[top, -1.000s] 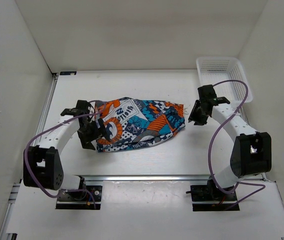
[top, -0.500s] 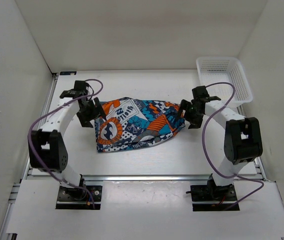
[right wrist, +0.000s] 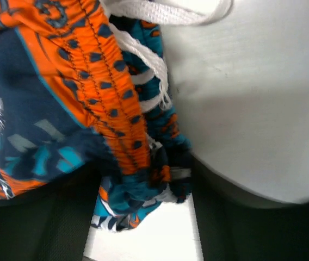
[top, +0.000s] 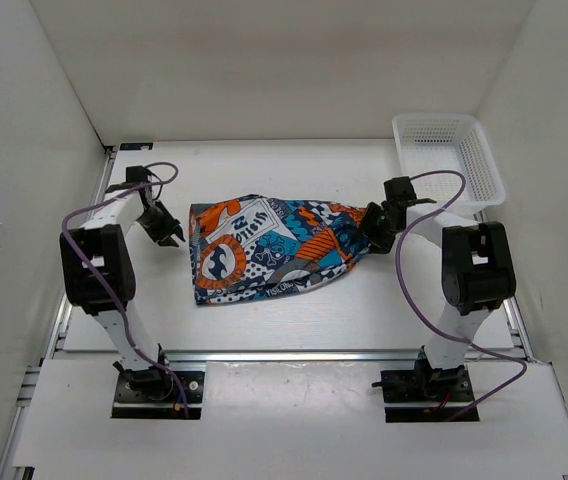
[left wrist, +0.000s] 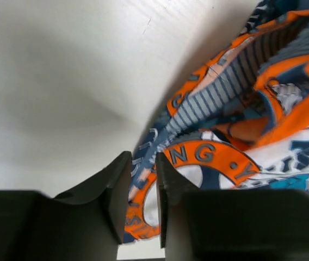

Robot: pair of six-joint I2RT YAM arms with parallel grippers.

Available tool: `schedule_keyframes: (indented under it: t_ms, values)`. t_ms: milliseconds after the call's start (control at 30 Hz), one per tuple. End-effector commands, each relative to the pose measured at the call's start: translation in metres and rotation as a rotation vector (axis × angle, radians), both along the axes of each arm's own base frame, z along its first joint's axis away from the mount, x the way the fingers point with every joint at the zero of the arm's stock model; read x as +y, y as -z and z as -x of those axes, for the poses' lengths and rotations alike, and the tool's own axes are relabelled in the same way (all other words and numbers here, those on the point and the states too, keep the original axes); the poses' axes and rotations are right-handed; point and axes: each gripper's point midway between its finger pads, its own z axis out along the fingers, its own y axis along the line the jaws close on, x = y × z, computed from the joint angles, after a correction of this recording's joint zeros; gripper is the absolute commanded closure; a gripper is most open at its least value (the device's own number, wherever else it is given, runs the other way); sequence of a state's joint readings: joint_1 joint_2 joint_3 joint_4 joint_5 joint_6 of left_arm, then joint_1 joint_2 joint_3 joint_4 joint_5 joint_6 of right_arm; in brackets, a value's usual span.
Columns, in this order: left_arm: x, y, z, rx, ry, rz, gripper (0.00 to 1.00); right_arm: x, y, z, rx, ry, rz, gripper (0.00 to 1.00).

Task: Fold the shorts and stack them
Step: Fold the shorts

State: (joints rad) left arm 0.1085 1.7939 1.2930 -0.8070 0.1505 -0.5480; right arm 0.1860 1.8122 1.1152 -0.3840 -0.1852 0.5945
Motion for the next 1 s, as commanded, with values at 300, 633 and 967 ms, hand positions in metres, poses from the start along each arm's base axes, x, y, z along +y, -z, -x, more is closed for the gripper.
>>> schedule_keyframes:
  t_ms: [300, 633, 967]
  values:
    - [-0.054, 0.032, -0.008, 0.037, 0.116, 0.117, 0.9, -0.024, -0.004, -0.007, -0.068, 0.065, 0.117, 1.0]
    - [-0.091, 0.049, 0.03, 0.105, 0.178, 0.077, 0.9, -0.057, -0.1, -0.011, -0.26, -0.007, 0.372, 1.0]
    - [-0.103, 0.051, 0.023, 0.093, 0.223, 0.072, 0.9, 0.057, -0.165, -0.002, -0.398, -0.213, 0.385, 1.0]
